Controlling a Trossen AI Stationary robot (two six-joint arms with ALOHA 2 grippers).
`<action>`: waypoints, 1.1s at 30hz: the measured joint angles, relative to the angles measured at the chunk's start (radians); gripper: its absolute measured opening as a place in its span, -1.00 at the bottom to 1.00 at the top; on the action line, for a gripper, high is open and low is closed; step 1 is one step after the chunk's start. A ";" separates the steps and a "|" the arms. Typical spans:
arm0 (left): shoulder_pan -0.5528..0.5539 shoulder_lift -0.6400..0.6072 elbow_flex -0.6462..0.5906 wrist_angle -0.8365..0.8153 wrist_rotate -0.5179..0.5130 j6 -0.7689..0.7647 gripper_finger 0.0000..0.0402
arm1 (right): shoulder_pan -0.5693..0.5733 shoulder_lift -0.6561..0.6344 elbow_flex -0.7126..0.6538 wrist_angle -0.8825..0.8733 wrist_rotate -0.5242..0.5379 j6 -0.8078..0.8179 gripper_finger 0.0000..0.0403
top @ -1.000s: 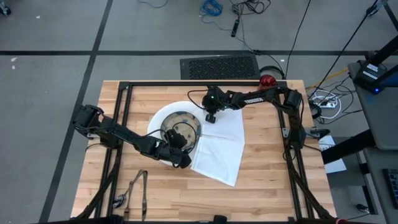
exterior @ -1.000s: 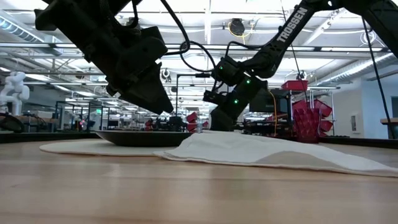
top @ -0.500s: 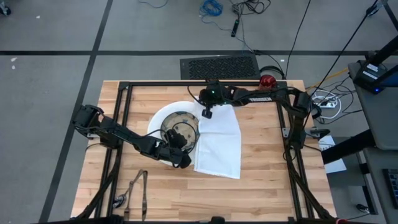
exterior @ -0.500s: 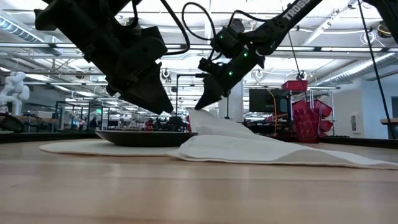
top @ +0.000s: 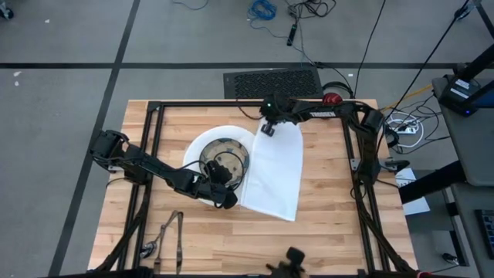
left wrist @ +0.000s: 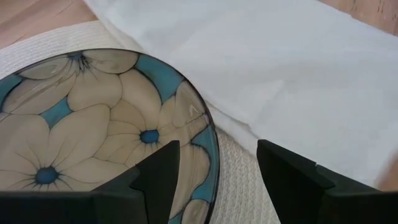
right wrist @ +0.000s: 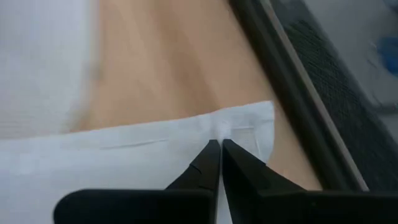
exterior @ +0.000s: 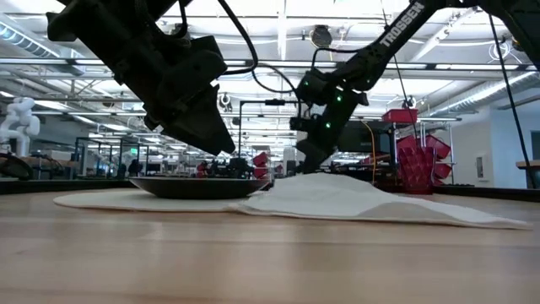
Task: Set table place
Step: Fold the white napkin
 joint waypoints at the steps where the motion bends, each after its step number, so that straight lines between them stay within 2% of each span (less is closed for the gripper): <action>1: 0.000 0.000 0.000 0.000 0.000 0.000 0.00 | -0.012 0.002 0.000 -0.006 0.047 0.019 -1.00; 3: 0.000 0.000 0.000 -0.002 0.000 0.000 0.00 | -0.037 0.003 0.000 -0.016 0.104 0.049 -1.00; 6: 0.000 0.000 0.000 -0.003 0.000 0.000 0.00 | -0.061 0.002 0.000 -0.019 0.104 0.083 -0.98; 9: 0.000 0.000 0.000 -0.002 0.000 0.000 0.00 | -0.060 -0.020 0.000 -0.048 0.059 0.084 -0.89; 13: 0.000 0.000 0.000 -0.002 0.000 0.000 0.00 | -0.039 -0.080 0.000 -0.127 0.038 0.082 -0.67; 17: 0.001 0.000 0.000 -0.002 0.000 0.000 0.00 | 0.009 -0.178 0.000 -0.297 -0.084 0.078 -0.46; 21: 0.001 0.000 0.000 0.000 0.000 -0.002 0.00 | 0.128 -0.257 -0.009 -0.510 -0.164 0.128 -0.38; 24: 0.001 0.000 0.000 0.001 0.000 -0.017 0.00 | 0.257 -0.296 -0.074 -0.560 -0.183 0.193 -0.40; 33: -0.003 0.000 0.000 0.039 0.000 -0.029 0.00 | 0.674 -0.310 -0.380 -0.316 -0.191 0.577 -0.48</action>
